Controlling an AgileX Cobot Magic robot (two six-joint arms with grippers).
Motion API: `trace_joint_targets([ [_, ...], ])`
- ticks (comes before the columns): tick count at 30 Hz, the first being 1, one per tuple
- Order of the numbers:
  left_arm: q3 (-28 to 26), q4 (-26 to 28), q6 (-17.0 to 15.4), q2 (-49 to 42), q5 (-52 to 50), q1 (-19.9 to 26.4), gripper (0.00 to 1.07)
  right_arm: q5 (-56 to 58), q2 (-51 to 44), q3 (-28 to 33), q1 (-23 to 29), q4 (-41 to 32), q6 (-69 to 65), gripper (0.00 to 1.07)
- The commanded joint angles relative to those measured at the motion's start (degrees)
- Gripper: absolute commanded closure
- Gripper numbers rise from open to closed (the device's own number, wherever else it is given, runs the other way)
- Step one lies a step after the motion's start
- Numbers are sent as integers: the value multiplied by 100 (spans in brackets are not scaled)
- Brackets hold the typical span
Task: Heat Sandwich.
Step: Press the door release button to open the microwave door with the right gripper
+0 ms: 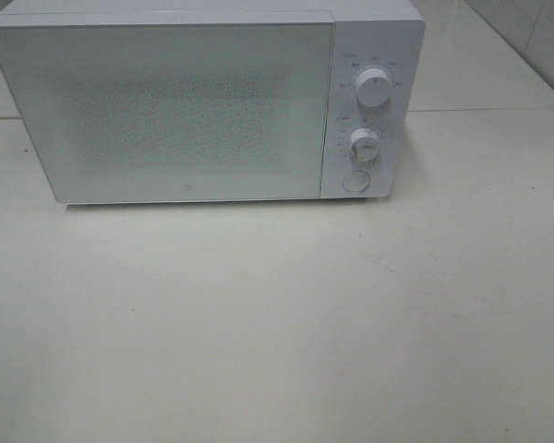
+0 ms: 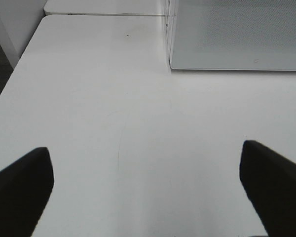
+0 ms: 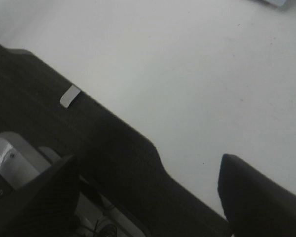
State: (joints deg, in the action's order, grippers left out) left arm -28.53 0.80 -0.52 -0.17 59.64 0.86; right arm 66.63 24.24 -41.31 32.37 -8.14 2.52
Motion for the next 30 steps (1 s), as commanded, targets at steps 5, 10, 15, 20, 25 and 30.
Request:
trace_joint_targets([
  [5,17,6,-17,-155,-29,-17,10,-6,-980,0,-917,338,-69,32],
  [10,17,6,-17,-155,-29,-17,10,-11,-1444,0,-1392,670,-160,32],
  [15,17,6,-17,-155,-29,-17,10,-63,-1742,0,-1885,894,-424,32],
  [20,17,6,-17,-155,-29,-17,10,-304,-2023,264,-2212,888,-590,32],
  [25,17,6,-17,-155,-29,-17,10,-596,-2263,848,-2401,894,-625,32],
  [30,17,6,-23,-155,-29,-17,10,-733,-2613,1232,-2601,871,-625,32],
])
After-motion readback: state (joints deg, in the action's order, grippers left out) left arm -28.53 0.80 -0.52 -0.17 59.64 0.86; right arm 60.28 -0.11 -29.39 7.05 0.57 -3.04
